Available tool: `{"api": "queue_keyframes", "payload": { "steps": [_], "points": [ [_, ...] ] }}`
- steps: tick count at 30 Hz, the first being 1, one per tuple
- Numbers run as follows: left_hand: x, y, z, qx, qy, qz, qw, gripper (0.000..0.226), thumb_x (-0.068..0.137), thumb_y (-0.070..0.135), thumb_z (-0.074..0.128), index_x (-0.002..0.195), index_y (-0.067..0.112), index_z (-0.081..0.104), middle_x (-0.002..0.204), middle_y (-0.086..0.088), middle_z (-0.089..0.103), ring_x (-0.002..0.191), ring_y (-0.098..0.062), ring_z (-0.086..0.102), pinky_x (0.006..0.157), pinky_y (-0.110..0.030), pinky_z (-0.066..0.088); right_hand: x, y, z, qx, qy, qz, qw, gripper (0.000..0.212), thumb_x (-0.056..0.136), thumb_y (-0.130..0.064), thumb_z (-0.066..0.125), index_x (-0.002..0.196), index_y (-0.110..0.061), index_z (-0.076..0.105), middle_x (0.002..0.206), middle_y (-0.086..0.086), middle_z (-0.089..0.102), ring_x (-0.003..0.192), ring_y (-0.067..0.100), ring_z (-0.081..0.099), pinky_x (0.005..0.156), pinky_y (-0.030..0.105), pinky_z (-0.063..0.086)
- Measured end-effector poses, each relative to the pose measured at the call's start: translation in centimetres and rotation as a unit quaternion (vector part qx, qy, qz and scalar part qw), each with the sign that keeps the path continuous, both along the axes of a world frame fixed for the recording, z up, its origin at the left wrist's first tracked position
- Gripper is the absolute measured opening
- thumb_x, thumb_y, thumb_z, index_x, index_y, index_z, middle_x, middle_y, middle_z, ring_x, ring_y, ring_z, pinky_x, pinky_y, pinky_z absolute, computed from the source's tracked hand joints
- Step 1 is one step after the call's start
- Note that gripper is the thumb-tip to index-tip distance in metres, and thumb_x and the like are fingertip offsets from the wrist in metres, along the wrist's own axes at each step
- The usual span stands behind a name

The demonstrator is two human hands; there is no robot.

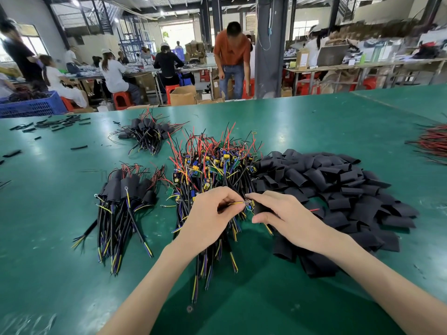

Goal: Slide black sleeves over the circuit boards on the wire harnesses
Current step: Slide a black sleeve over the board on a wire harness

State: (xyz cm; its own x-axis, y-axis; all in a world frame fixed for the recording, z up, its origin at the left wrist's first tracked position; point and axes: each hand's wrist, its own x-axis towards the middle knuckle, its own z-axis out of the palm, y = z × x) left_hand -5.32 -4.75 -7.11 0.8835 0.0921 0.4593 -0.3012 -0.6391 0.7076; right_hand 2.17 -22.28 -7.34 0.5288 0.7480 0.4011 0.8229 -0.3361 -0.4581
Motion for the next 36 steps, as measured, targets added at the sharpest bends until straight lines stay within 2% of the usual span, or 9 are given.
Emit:
{"api": "queue_keyframes", "payload": {
  "steps": [5, 8, 10, 16, 20, 26, 28, 31, 36],
  "points": [
    [0.02, -0.04, -0.19, -0.010, 0.001, -0.001, 1.000, 0.010, 0.084, 0.007, 0.069, 0.082, 0.017, 0.069, 0.076, 0.003, 0.067, 0.068, -0.003, 0.059, 0.067, -0.015, 0.046, -0.11, -0.04, 0.05, 0.002, 0.033, 0.016, 0.999, 0.039, 0.092, -0.024, 0.058, 0.129, -0.013, 0.052, 0.086, 0.001, 0.052, 0.073, 0.012, 0.053, 0.074, 0.019, 0.041],
    [-0.06, -0.13, -0.09, -0.002, -0.006, 0.002, 1.000, 0.010, 0.085, 0.008, 0.068, 0.080, 0.017, 0.067, 0.070, 0.008, 0.062, 0.062, 0.000, 0.053, 0.062, -0.011, 0.040, -0.09, -0.17, 0.17, 0.020, 0.076, 0.035, 0.996, 0.017, 0.091, -0.019, 0.059, 0.102, -0.006, 0.060, 0.078, -0.002, 0.052, 0.065, 0.009, 0.053, 0.068, 0.028, 0.044],
    [-0.05, -0.14, 0.04, 0.005, -0.017, 0.009, 1.000, 0.010, 0.085, 0.009, 0.068, 0.079, 0.018, 0.066, 0.067, 0.008, 0.059, 0.060, -0.001, 0.049, 0.059, -0.011, 0.037, -0.03, -0.25, 0.24, 0.035, 0.113, 0.041, 0.992, 0.014, 0.092, -0.019, 0.058, 0.088, -0.005, 0.057, 0.075, 0.002, 0.053, 0.062, 0.009, 0.052, 0.066, 0.031, 0.043],
    [-0.11, 0.08, 0.18, -0.003, -0.028, 0.010, 1.000, 0.009, 0.086, 0.009, 0.067, 0.080, 0.016, 0.066, 0.068, 0.008, 0.059, 0.061, -0.002, 0.048, 0.058, -0.013, 0.037, 0.12, -0.41, 0.38, 0.042, 0.169, 0.041, 0.984, 0.021, 0.093, -0.017, 0.056, 0.074, -0.025, 0.052, 0.067, -0.011, 0.053, 0.060, 0.002, 0.047, 0.062, 0.020, 0.040],
    [-0.06, 0.17, -0.03, 0.012, -0.029, 0.005, 1.000, 0.011, 0.087, 0.012, 0.067, 0.079, 0.020, 0.066, 0.068, 0.008, 0.059, 0.061, -0.002, 0.048, 0.058, -0.016, 0.038, -0.08, -0.51, 0.40, 0.017, 0.189, 0.043, 0.981, 0.022, 0.097, -0.018, 0.049, 0.076, -0.024, 0.053, 0.062, -0.026, 0.056, 0.058, 0.001, 0.046, 0.060, 0.013, 0.037],
    [-0.04, 0.39, -0.32, 0.051, -0.027, -0.005, 0.998, 0.010, 0.088, 0.014, 0.065, 0.080, 0.020, 0.065, 0.071, 0.014, 0.059, 0.063, -0.002, 0.050, 0.061, -0.012, 0.037, -0.20, -0.72, 0.43, -0.036, 0.184, 0.039, 0.981, 0.021, 0.099, -0.028, 0.042, 0.081, -0.022, 0.051, 0.067, -0.011, 0.050, 0.063, 0.003, 0.045, 0.063, 0.018, 0.035],
    [0.05, 0.40, -0.35, 0.077, -0.029, -0.016, 0.996, 0.009, 0.088, 0.014, 0.064, 0.081, 0.019, 0.065, 0.075, 0.013, 0.060, 0.068, -0.003, 0.053, 0.063, -0.014, 0.039, -0.31, -0.55, 0.34, -0.032, 0.204, 0.046, 0.977, 0.016, 0.098, -0.033, 0.038, 0.098, -0.029, 0.054, 0.073, -0.011, 0.053, 0.064, 0.005, 0.046, 0.066, 0.019, 0.037],
    [0.09, 0.45, -0.30, 0.109, -0.026, -0.032, 0.993, 0.008, 0.089, 0.017, 0.062, 0.082, 0.020, 0.063, 0.073, 0.011, 0.059, 0.068, -0.005, 0.052, 0.063, -0.016, 0.038, -0.22, -0.48, 0.26, -0.005, 0.232, 0.044, 0.972, 0.038, 0.092, -0.043, 0.036, 0.122, -0.026, 0.052, 0.075, -0.009, 0.058, 0.062, 0.007, 0.045, 0.067, 0.023, 0.039],
    [-0.01, 0.52, -0.06, 0.103, 0.000, -0.014, 0.995, 0.005, 0.090, 0.026, 0.063, 0.084, 0.027, 0.064, 0.070, 0.020, 0.058, 0.066, 0.000, 0.052, 0.064, -0.023, 0.041, -0.02, -0.23, 0.03, 0.067, 0.220, 0.047, 0.972, 0.023, 0.096, -0.020, 0.050, 0.119, -0.022, 0.053, 0.079, 0.005, 0.066, 0.060, 0.012, 0.056, 0.063, 0.020, 0.044]
  ]
}}
